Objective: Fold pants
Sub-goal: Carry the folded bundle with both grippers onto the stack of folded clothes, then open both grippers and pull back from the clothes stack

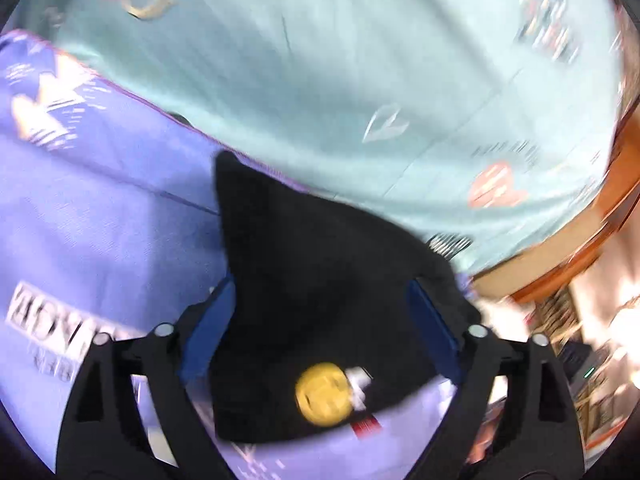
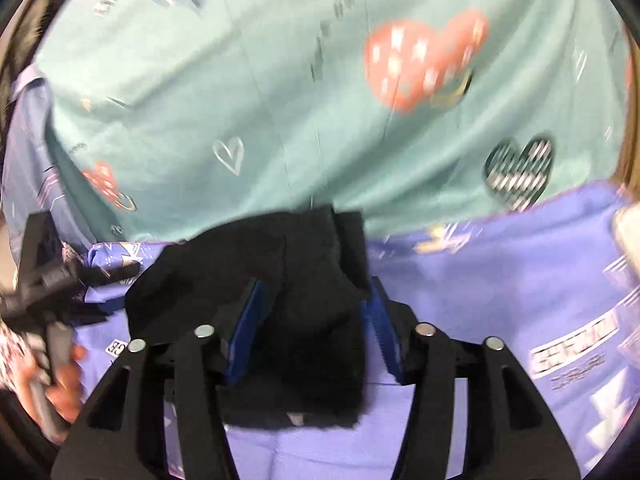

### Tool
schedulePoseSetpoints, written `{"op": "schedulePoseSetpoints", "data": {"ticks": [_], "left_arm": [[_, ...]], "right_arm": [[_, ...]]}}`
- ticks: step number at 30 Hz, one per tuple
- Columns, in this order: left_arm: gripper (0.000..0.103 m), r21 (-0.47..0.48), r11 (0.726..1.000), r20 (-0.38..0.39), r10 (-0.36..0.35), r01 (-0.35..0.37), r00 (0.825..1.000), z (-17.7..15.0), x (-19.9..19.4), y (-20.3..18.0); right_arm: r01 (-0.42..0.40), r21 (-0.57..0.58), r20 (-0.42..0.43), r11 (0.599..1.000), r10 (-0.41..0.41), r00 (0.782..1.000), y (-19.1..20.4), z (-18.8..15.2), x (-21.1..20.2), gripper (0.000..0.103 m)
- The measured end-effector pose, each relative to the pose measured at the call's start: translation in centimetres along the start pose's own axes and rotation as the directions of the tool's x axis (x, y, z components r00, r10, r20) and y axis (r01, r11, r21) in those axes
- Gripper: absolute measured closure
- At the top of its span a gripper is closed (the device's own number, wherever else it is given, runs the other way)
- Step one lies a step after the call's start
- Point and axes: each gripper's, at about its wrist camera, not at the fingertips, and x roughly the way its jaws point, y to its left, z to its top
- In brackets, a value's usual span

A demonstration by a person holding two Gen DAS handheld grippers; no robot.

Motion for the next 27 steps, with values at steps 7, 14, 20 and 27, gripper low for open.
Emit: {"op": "schedulePoseSetpoints", "data": {"ticks": [7, 14, 20, 27], "left_arm": [[0.002, 0.167, 0.978, 0.083, 0.116, -0.128, 0.99, -13.0, -11.9, -1.1], [0.002, 0.342, 0.893, 0.108, 0.273, -0.294, 0.956, -28.4, -15.8, 0.8], [0.002, 0.404, 0.812, 0.237, 0.353, -0.422, 0.905, -33.3, -16.3, 0.5], [0.002, 0.454, 0.741, 0.313, 0.386, -0.494, 0.867, -34.0, -16.1, -0.6]], "right_arm": [[-0.033, -0.005, 0.003, 0.999, 0.033, 0.999, 0.3, -8.1, -13.8, 0.009], [0.029, -0.115, 0.02, 0.993, -0.026, 0.999, 0.9, -23.1, -20.7, 0.001], [0.11, -0.134, 0.046, 0.985, -0.104, 0.994, 1.6, -27.2, -21.2, 0.001], [0.189, -0.096, 0.108, 0.977, -0.178, 0.978, 1.3, -28.6, -22.7, 0.001]]}}
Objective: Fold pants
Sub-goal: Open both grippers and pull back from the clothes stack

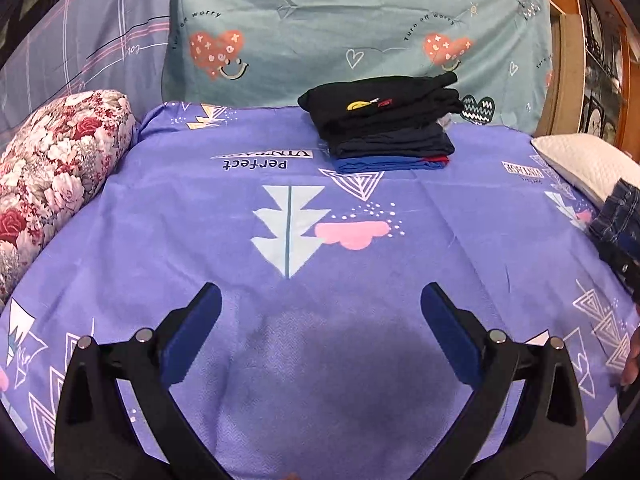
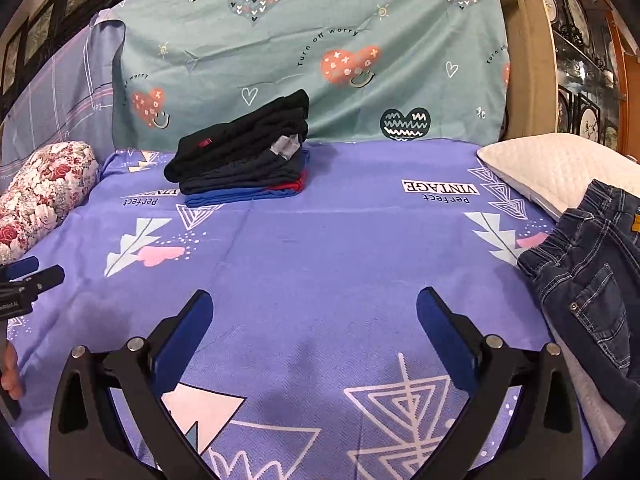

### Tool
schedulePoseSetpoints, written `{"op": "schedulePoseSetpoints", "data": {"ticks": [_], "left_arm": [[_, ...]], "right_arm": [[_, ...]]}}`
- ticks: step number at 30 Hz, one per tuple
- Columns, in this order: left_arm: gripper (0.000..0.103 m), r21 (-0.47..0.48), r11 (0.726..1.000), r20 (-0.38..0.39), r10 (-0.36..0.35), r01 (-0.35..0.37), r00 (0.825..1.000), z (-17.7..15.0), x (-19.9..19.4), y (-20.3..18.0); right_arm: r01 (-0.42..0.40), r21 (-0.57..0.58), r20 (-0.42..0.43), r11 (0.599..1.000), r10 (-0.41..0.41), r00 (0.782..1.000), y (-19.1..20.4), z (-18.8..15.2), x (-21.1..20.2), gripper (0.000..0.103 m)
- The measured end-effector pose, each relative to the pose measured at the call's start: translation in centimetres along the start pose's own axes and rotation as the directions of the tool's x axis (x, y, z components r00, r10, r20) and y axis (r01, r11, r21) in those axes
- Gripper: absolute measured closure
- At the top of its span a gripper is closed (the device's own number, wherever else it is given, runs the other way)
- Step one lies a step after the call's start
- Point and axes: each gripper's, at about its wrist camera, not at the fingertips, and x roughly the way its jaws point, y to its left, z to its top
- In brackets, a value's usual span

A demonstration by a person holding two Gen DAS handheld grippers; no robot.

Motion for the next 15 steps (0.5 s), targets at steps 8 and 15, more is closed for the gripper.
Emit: {"op": "schedulePoseSetpoints", "data": {"ticks": [8, 15], "left_arm": [[0.002, 0.053, 0.997, -0.008, 0.054, -0.054, 0.998, -0.3, 0.4, -0.6], [0.002, 0.005, 0.998, -0.034, 0.069, -0.069, 0.997, -0.3, 1.0, 0.5]], "right_arm": [[-0.026, -0.031, -0.012, 0.999, 0.025, 1.0, 0.6, -0.1, 0.1, 0.001], [-0.025, 0.018, -0.035, 1.0, 0.026, 0.999, -0.3, -0.2, 0.5, 0.001]]}}
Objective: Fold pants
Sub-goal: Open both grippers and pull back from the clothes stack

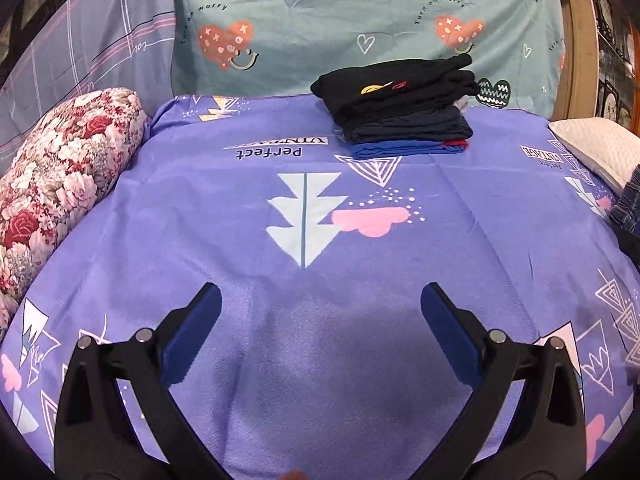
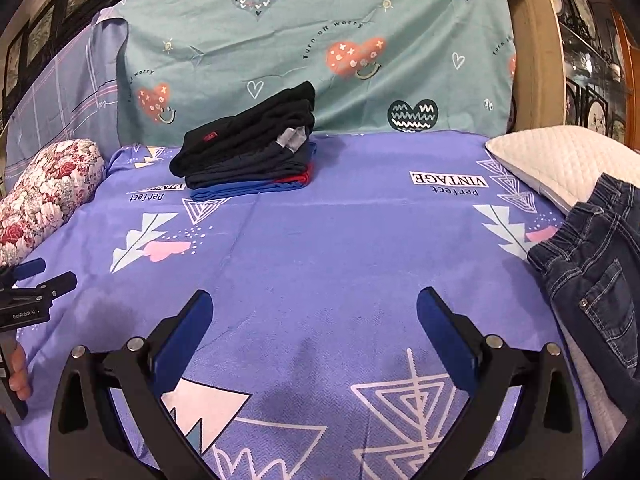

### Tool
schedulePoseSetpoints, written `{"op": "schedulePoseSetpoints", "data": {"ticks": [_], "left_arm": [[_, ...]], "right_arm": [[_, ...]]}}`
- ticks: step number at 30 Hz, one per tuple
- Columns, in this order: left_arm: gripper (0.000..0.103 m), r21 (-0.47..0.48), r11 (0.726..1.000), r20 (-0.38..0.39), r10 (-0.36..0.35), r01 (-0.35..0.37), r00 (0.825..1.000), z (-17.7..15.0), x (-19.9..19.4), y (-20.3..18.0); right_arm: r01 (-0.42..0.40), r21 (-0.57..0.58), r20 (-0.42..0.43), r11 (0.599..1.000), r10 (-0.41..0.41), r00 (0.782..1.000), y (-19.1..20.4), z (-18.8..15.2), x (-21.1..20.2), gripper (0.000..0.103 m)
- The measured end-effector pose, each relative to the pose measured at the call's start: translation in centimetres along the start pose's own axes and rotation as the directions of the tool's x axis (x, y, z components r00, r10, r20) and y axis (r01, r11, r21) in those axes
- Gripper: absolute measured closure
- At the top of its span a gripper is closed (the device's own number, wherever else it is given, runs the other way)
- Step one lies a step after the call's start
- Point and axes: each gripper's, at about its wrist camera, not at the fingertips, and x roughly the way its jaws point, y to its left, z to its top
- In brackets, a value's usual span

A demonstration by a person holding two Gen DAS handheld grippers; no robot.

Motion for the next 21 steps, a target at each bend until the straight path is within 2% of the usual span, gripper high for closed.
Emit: {"op": "schedulePoseSetpoints", "data": {"ticks": [3, 10, 21], "left_arm": [[0.002, 0.0, 1.0, -0.018, 0.013, -0.013, 1.0, -0.1, 0.6, 0.2], [0.002, -0.012, 0.999, 0.005, 0.032, -0.032, 0.999, 0.1, 0.4, 0.7], [0.002, -0.034, 0.999, -0.052, 0.03, -0.032, 0.998, 0.0, 1.6, 1.2]], "right_arm": [[0.002, 0.019, -0.003, 1.0, -0.002, 1.0, -0.4, 0.0, 0.0, 0.001], [0.011, 0.026, -0.007, 1.0, -0.011, 1.0, -0.6, 0.0, 0.1, 0.001], [0.016, 0.026, -0.002, 1.0, -0.016, 1.0, -0.8, 0.2, 0.1, 0.001]]}}
